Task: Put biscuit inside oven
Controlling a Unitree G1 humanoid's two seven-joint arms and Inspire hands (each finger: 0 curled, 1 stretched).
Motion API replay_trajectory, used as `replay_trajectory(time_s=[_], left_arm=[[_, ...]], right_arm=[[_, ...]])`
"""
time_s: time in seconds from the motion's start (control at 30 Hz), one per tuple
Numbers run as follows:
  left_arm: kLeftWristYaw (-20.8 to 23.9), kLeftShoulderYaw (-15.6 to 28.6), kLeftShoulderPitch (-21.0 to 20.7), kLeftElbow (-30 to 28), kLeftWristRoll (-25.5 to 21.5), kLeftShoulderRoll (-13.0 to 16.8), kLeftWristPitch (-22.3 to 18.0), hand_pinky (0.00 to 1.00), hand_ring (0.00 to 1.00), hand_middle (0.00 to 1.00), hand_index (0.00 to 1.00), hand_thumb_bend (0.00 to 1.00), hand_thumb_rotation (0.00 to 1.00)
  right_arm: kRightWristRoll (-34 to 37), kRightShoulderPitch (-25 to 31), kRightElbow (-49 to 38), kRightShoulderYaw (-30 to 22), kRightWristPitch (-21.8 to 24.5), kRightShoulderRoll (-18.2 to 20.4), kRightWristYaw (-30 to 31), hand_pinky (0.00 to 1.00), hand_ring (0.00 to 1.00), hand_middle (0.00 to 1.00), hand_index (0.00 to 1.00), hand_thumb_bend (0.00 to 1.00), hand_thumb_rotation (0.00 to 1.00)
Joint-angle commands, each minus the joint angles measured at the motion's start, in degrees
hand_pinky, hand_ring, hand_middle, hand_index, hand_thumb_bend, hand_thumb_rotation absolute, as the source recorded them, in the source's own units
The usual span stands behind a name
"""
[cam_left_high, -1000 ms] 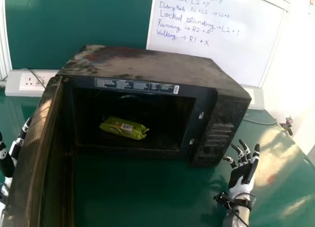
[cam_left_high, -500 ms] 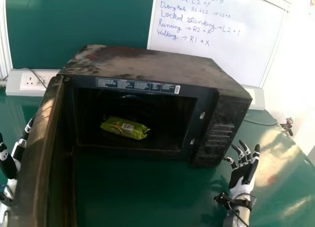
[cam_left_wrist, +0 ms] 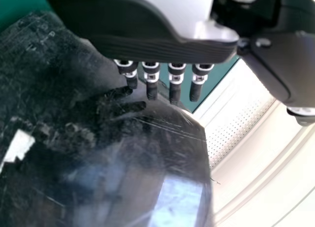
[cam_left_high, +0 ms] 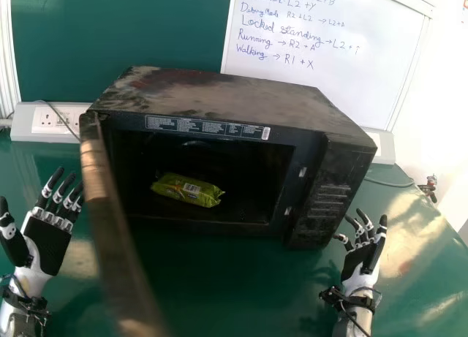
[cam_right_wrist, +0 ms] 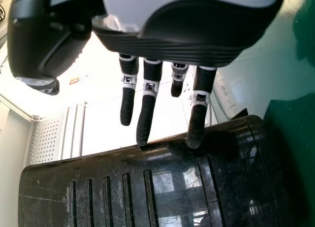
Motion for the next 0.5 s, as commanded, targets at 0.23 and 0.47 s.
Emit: replay_trajectory(time_s=[0.23,0.47], left_arm=[[-1.77,-2.78,0.11,-0.43,0.7,-0.81,0.23,0.21,0.38,0.46,0.58,0.0,0.0],[-1.38,-2.79,0.33,-0.59,0.01,-0.8,1.12,0.19,0.38,0.47,0.58,0.0,0.01]], right_arm=[[-0.51,2.62,1.32,0.54,0.04,2.82,-0.29,0.35,0.44,0.55,0.71,0.79,1.0],[-0.73,2.64,1.13,0.44,0.21,2.86,-0.54,0.35,0.44,0.55,0.71,0.79,1.0]])
